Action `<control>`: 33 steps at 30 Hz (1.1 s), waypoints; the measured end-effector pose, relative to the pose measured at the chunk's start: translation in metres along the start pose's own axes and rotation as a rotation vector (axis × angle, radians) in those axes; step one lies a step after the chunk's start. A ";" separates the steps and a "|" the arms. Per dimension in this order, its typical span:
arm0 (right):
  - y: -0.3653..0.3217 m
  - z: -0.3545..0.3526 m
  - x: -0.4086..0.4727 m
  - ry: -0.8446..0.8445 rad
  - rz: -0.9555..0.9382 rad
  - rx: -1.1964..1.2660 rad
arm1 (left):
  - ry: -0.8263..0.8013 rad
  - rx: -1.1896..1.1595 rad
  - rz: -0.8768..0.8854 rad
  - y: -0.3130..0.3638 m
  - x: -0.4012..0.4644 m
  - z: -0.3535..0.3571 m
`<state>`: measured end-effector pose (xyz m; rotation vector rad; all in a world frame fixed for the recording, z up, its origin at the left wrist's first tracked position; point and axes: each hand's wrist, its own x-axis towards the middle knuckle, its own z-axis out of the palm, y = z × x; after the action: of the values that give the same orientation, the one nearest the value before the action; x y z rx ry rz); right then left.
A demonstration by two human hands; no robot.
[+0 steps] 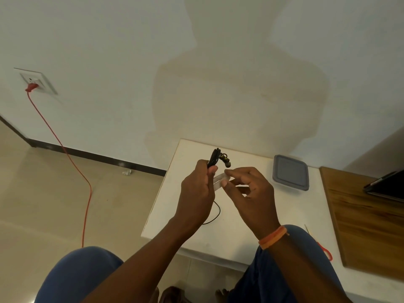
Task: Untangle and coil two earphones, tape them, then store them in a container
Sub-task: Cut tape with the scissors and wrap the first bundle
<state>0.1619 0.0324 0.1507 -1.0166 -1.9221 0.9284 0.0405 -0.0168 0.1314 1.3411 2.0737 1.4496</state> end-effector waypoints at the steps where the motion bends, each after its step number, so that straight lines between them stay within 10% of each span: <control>1: 0.000 -0.001 0.000 0.006 -0.003 0.006 | -0.001 0.005 -0.001 0.000 0.000 0.000; 22: 0.012 -0.007 0.004 0.014 0.130 0.082 | -0.131 0.129 -0.049 -0.011 0.002 0.010; 33: 0.026 -0.022 0.016 0.005 0.709 0.744 | -0.188 0.130 -0.052 -0.009 0.003 0.010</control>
<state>0.1829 0.0627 0.1431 -1.2111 -1.0100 1.8440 0.0404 -0.0089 0.1203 1.4014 2.0924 1.1374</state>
